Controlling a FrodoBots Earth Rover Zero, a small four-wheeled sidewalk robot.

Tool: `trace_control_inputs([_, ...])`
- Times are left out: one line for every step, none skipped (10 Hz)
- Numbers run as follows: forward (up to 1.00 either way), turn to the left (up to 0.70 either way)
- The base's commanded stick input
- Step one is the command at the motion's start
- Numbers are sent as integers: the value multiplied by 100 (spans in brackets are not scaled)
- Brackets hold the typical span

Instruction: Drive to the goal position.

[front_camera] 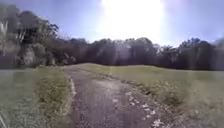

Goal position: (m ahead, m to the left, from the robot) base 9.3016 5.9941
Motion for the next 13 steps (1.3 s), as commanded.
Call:
trace_control_inputs([85,0])
trace_control_inputs([85,0])
trace_control_inputs([85,0])
trace_control_inputs([85,0])
trace_control_inputs([85,0])
trace_control_inputs([85,0])
trace_control_inputs([85,0])
trace_control_inputs([85,0])
trace_control_inputs([85,0])
trace_control_inputs([85,6])
trace_control_inputs([85,23])
trace_control_inputs([85,27])
trace_control_inputs([85,21])
